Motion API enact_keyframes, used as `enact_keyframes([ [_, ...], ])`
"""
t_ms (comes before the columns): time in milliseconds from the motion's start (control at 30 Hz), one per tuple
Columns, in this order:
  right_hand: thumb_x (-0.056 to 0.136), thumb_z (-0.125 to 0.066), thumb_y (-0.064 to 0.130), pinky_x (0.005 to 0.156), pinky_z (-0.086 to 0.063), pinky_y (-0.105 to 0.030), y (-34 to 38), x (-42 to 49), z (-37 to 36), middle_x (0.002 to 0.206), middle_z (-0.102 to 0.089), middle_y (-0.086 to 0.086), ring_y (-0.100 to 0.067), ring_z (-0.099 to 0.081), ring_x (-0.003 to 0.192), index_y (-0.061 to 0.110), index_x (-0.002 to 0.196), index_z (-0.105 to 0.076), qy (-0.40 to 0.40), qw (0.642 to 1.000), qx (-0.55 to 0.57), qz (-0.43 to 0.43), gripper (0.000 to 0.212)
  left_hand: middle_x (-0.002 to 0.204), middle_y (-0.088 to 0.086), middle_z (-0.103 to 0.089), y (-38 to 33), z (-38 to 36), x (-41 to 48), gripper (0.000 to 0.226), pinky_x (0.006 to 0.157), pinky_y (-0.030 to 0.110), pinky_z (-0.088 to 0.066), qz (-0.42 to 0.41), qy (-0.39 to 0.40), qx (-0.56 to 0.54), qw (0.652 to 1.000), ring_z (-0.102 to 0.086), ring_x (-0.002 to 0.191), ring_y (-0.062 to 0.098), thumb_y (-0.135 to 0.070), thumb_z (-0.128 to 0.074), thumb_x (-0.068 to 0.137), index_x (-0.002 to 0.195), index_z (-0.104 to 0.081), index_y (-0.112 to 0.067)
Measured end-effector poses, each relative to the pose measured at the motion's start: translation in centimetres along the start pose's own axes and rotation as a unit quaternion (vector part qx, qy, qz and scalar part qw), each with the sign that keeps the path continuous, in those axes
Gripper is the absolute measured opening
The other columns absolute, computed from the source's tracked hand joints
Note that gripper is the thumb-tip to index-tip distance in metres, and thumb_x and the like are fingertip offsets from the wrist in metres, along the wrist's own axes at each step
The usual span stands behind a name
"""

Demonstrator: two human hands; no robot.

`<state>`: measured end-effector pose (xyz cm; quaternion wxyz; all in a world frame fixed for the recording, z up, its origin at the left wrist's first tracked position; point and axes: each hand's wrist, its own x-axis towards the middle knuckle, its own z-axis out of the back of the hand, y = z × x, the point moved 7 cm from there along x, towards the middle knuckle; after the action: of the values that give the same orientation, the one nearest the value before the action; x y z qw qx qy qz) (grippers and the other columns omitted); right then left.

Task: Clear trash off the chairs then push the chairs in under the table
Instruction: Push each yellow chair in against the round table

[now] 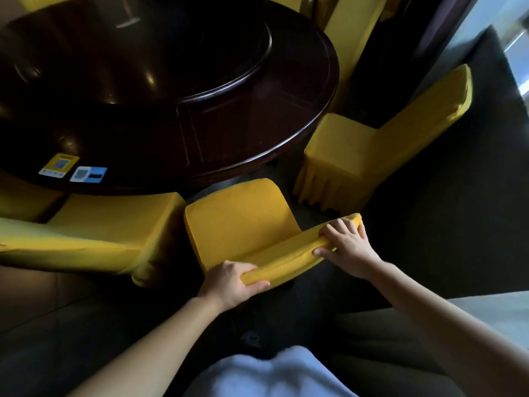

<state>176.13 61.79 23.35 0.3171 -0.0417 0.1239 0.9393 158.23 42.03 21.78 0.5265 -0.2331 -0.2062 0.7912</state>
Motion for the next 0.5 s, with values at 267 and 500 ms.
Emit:
enact_keyframes([
  [267, 0.068, -0.029, 0.083, 0.108, -0.018, -0.051, 0.6, -0.1, 0.9, 0.108, -0.049, 0.005, -0.023, -0.039, 0.117, 0.027, 0.109, -0.057, -0.038, 0.999, 0.028, -0.014, 0.074, 0.094, -0.005, -0.073, 0.4, 0.1, -0.1, 0.069, 0.067, 0.023, -0.048, 0.007, 0.003, -0.012, 1.0, -0.066, 0.088, 0.016, -0.081, -0.048, 0.066, 0.104, -0.07, -0.027],
  [500, 0.07, -0.04, 0.083, 0.099, -0.027, -0.053, 0.2, -3.9, 0.4, 0.097, -0.047, 0.007, -0.02, -0.04, 0.104, 0.029, 0.094, -0.058, -0.093, 0.994, 0.042, -0.05, 0.062, 0.089, -0.011, -0.071, 0.1, 0.3, -1.3, 0.073, 0.06, 0.023, -0.041, 0.036, -0.016, 0.04, 0.998, -0.065, 0.083, 0.014, -0.091, -0.037, 0.059, 0.098, -0.068, -0.038],
])
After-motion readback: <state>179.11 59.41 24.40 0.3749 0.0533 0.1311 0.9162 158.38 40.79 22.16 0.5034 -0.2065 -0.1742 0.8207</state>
